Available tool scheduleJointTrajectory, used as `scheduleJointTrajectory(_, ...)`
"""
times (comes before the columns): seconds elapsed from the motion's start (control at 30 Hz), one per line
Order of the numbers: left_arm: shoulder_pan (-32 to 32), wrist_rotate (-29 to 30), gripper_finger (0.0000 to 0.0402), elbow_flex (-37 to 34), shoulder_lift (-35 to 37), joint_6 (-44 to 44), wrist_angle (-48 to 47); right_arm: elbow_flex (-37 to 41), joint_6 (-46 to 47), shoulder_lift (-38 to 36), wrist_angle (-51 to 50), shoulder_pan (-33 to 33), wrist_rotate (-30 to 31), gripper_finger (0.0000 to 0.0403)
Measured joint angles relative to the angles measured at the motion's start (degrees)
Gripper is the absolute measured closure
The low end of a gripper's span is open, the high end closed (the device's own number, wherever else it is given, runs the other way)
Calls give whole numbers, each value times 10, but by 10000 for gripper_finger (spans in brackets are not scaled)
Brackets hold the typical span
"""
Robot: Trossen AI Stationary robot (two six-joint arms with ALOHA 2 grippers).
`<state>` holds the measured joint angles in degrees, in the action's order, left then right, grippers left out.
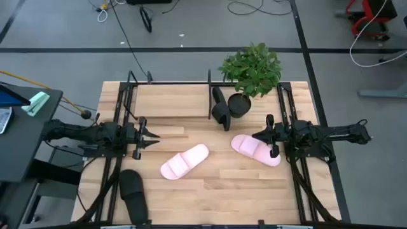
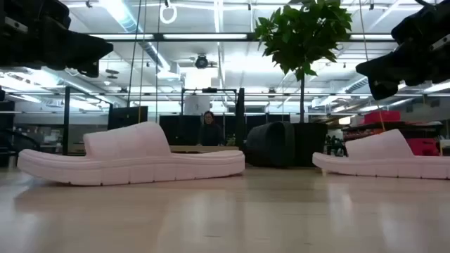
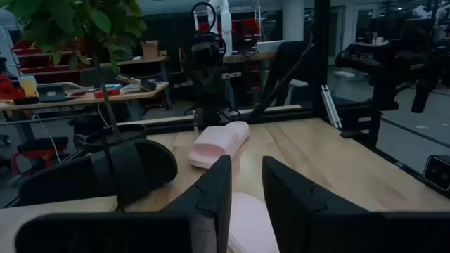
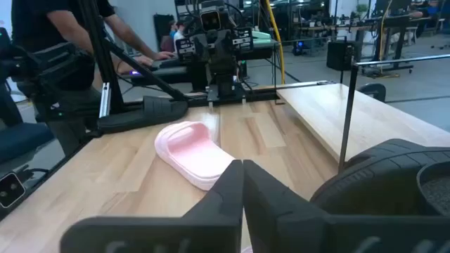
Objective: Pick and place slides into the shelf
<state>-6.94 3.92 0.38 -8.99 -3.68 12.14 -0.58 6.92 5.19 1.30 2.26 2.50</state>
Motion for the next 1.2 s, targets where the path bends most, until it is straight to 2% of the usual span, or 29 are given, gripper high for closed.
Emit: scheduleJointTrajectory(1.2,0,0,320,0,0,0,0,0,0,0,0,0,0,389)
